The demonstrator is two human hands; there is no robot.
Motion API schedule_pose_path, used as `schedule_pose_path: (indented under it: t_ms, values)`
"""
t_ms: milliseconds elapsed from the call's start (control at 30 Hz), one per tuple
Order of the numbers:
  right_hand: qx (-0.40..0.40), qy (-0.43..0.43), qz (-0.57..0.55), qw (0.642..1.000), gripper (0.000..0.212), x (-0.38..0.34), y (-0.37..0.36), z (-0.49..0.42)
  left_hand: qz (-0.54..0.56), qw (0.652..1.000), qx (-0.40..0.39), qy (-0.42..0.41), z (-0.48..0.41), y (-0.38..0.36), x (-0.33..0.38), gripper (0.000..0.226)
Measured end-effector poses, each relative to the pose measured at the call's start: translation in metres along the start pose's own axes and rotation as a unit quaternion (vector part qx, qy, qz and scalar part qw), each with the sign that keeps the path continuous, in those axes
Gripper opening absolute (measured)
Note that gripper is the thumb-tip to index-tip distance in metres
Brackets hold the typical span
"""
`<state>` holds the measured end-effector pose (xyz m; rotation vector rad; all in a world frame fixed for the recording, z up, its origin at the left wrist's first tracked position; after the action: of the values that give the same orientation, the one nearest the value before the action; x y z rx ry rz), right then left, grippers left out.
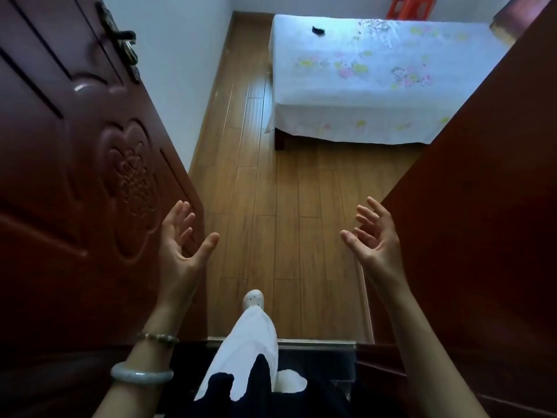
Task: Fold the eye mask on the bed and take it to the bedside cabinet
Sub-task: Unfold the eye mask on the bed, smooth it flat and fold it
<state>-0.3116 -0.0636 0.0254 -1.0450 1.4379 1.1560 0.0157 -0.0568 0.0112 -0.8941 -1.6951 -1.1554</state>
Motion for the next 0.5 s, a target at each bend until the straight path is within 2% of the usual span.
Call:
schedule_pose_path:
  t_ms: [500]
  values:
    - [0.03,-0.021,-0.013,0.999,0.07,0.004,-0.074,-0.194,0.01,0.999,-0.04,0.018,-0.221,-0.049,-0.026,0.075]
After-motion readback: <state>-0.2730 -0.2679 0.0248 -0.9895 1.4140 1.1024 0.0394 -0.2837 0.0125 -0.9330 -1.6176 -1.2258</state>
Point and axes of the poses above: each hand's wrist, its own z-axis away from the middle knuckle, its own y-axis out of the back of the hand, x = y × z, the point moved 6 cm from there along -z, towards the middle knuckle, and after that the axes turned 10 degrees about -z, right-handed, at the moved point
